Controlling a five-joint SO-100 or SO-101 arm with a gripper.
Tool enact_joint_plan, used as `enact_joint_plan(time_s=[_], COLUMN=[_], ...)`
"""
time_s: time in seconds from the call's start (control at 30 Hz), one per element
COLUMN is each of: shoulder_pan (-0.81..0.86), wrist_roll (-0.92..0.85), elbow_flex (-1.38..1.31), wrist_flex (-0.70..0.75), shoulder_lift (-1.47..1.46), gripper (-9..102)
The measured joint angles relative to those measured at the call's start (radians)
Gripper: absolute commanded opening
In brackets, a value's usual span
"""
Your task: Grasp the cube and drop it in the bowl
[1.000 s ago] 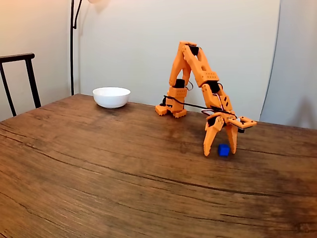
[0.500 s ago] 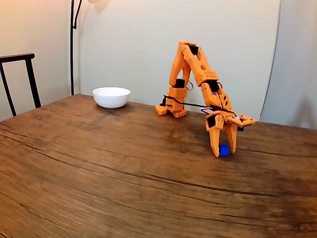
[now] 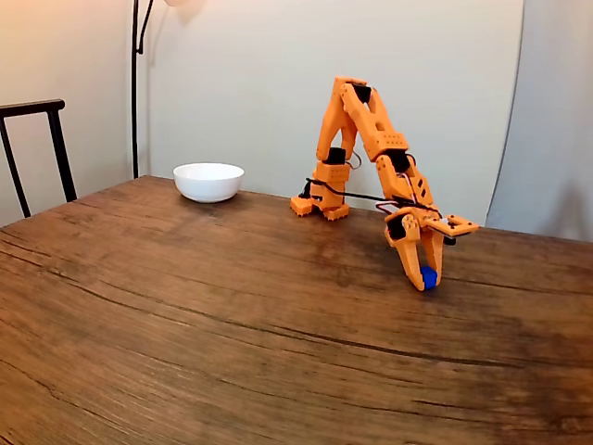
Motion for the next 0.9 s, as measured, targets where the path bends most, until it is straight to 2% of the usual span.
enact_joint_plan(time_s=[0.47,0.6,0.9], shoulder_pan=[-0.002,0.012,0.132], wrist_roll=[0.031,0.091,0.238], elbow_flex=[0.035,0.043,0.025], wrist_flex=[0.002,0.135,0.603], shoulder_lift=[0.048,0.147,0.525], gripper=[2,2,2])
